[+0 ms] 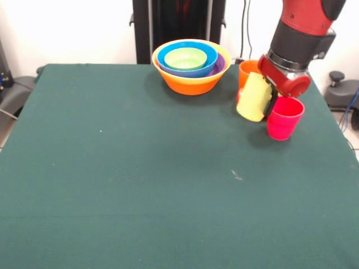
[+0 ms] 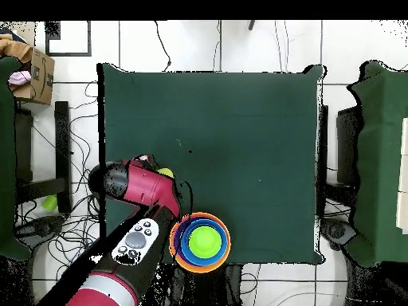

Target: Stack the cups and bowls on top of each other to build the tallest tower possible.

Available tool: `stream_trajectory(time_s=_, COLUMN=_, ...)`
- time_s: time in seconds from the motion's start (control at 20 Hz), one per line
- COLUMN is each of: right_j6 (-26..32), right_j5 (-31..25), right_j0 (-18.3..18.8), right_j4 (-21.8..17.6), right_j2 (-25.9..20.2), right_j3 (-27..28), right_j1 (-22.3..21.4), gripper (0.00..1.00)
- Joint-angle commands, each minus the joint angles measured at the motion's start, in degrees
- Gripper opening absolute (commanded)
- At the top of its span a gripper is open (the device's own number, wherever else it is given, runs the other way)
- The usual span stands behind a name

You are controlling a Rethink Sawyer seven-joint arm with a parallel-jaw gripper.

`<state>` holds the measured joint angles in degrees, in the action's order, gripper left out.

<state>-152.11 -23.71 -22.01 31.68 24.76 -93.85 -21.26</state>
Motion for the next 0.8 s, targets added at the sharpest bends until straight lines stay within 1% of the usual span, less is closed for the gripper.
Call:
stream_trajectory(time_s=0.05, right_j6=-17.2, right_j5=-10.6, right_j0=-2.0, right_j4=3.4, right_j2=-2.3, right_j3=7.1, right_j1=1.3, gripper=0.0)
stream_trajectory(time_s=0.4, right_j6=-16.7, right_j5=-15.1, right_j0=-2.1, right_j4=2.6, right_j2=-1.9, right_j3=6.1, right_j1=-3.3, gripper=0.0)
stream_trajectory(time_s=0.45, right_j6=-16.5, right_j5=-14.8, right_j0=-2.2, right_j4=2.6, right_j2=-2.1, right_j3=5.1, right_j1=-4.2, gripper=0.0)
stream_trajectory(time_s=0.6, right_j6=-15.7, right_j5=-15.1, right_j0=-1.9, right_j4=2.2, right_j2=-2.4, right_j3=4.9, right_j1=-5.2, gripper=0.0)
stream_trajectory(time_s=0.65, right_j6=-15.0, right_j5=-14.8, right_j0=-1.7, right_j4=2.1, right_j2=-2.5, right_j3=3.5, right_j1=-6.2, gripper=0.0)
stream_trajectory(time_s=0.8, right_j6=-14.6, right_j5=-15.3, right_j0=-1.8, right_j4=1.5, right_j2=-2.2, right_j3=3.2, right_j1=-7.1, gripper=0.0)
